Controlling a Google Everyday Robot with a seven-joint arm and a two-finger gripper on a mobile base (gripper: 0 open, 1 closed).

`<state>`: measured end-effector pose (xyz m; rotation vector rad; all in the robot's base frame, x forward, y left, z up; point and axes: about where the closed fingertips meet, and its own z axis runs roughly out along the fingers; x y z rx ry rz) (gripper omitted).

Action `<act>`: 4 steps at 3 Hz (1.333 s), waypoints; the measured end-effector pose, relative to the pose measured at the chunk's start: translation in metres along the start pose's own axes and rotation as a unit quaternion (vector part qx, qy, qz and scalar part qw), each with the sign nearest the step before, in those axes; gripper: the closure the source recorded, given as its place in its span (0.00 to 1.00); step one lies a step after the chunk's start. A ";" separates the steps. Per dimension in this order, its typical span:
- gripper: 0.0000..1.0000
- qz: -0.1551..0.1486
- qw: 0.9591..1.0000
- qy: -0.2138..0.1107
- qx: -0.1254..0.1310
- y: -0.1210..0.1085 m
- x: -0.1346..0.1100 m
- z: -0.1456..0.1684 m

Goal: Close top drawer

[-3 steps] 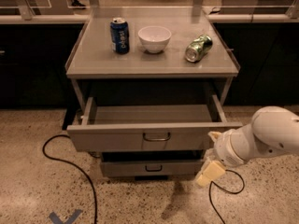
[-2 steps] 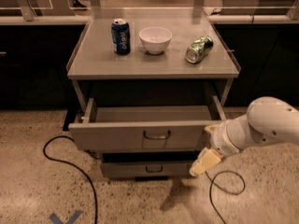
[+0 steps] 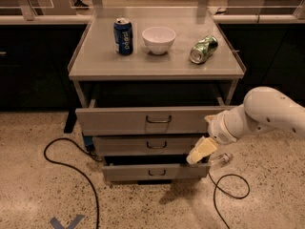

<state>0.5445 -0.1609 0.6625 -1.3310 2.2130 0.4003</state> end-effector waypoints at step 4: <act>0.00 0.037 0.999 -0.027 -0.014 -0.061 -0.019 0.024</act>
Offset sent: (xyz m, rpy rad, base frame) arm 0.1886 -0.0097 -0.0053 0.1612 0.0914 -0.1353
